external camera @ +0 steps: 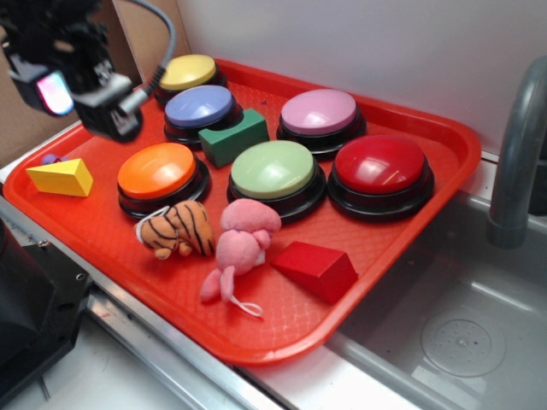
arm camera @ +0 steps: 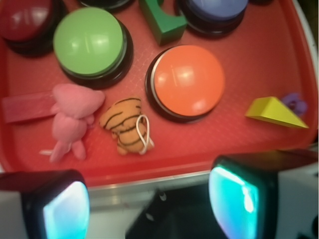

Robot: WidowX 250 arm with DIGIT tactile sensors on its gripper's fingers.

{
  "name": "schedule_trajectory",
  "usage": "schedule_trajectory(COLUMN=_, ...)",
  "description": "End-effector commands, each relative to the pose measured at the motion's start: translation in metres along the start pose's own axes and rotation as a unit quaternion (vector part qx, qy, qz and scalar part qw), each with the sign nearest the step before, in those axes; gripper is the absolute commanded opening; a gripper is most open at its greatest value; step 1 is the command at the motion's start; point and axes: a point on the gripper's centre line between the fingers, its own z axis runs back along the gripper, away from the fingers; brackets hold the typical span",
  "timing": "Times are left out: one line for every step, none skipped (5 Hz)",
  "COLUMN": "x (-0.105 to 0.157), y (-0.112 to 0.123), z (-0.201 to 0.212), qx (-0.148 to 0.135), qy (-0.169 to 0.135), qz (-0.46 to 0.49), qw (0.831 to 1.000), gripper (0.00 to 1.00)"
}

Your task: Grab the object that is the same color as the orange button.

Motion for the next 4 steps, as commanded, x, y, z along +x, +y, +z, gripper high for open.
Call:
schedule_trajectory(x=0.011, y=-0.005, z=-0.048, qx=0.008, qy=-0.015, qz=0.056, qw=0.998, gripper=1.0)
schedule_trajectory(x=0.014, y=-0.005, z=-0.068, qx=0.018, qy=-0.016, qz=0.074, qw=0.997, gripper=1.0)
schedule_trajectory(x=0.016, y=-0.009, z=-0.084, qx=0.012, qy=-0.013, qz=0.073, qw=0.997, gripper=1.0)
schedule_trajectory(x=0.016, y=-0.01, z=-0.098, qx=-0.002, qy=-0.011, qz=0.074, qw=0.997, gripper=1.0)
